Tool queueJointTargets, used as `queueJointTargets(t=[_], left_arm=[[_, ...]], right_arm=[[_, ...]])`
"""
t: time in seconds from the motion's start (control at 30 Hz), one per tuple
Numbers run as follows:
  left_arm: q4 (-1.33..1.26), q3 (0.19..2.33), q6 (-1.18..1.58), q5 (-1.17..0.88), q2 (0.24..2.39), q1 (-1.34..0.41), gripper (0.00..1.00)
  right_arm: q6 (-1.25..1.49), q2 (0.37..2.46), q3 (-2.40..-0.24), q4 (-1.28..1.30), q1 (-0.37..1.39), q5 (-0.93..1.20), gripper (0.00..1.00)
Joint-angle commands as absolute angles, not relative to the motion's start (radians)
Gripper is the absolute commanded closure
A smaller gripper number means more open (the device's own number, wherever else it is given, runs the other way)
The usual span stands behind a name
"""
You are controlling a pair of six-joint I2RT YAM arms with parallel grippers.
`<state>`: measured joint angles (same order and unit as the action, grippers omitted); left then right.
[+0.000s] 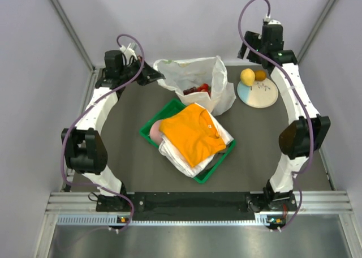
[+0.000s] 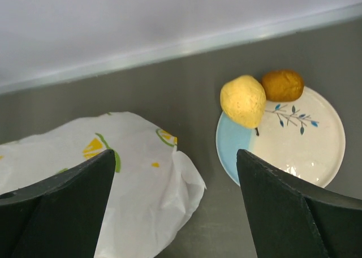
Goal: Place the fruits into the plastic bag
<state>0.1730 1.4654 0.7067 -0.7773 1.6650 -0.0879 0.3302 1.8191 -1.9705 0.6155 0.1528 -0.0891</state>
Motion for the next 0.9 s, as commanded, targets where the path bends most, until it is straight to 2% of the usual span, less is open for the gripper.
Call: queueJointTargets(t=[0.0,0.2,0.53,0.87], left_arm=[[0.166,1.488,0.68,-0.772,1.635,-0.091,1.0],[0.187,1.503,0.669,-0.765,1.643,-0.091,1.0],[0.212,1.535,0.657,-0.759,1.666,-0.089,1.0],[0.232,1.569,0.65,-0.755,1.697,-0.086,1.0]], right_arm=[[0.327,1.891,-1.967,0.655,0.135,-0.051,0.13],[0.296,1.991,-1.997,0.676,0.13,-0.07,0.17],[0.247,2.158,-2.144,0.75,0.109,-0.147,0.16],[0.238,2.247,-2.175,0.729,0.092,-0.163,0.14]])
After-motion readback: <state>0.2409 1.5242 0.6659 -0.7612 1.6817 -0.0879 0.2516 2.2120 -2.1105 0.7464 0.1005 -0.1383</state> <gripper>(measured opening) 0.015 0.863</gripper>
